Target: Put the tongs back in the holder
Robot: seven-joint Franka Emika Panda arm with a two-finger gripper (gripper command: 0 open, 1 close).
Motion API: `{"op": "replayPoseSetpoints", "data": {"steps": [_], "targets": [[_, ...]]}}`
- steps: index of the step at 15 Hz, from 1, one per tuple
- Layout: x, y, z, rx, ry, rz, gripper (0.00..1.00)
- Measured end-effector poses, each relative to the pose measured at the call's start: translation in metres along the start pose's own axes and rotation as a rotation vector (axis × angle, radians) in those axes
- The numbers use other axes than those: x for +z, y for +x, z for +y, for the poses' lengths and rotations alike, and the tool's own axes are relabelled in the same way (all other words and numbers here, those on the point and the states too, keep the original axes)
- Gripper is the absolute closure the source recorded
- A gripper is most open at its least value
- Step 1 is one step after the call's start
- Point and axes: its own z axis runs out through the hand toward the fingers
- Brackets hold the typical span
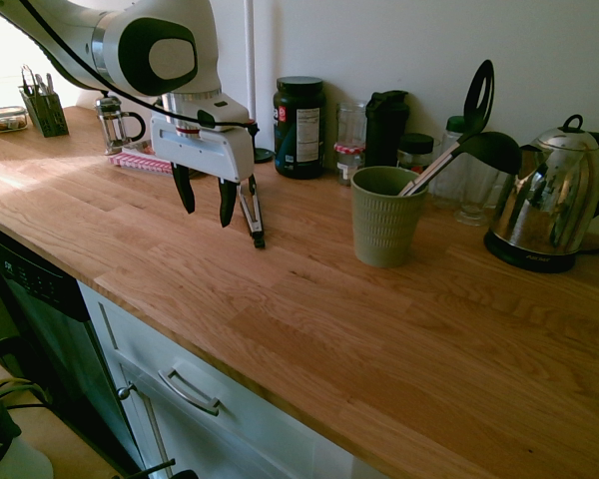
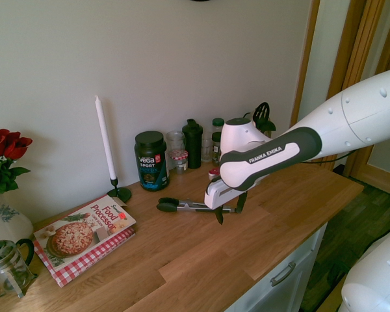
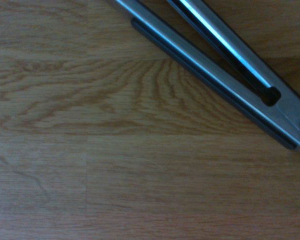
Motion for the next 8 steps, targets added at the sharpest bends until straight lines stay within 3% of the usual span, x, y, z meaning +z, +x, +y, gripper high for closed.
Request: {"op": "replayPoseSetpoints", "data": {"steps": [3,8], "targets": [[-0.004,0.003,-0.004,-0.024,0.029,0.024,0.00],[-0.057,-0.008,-0.060,-0.303,0.094,0.104,0.00]]}}
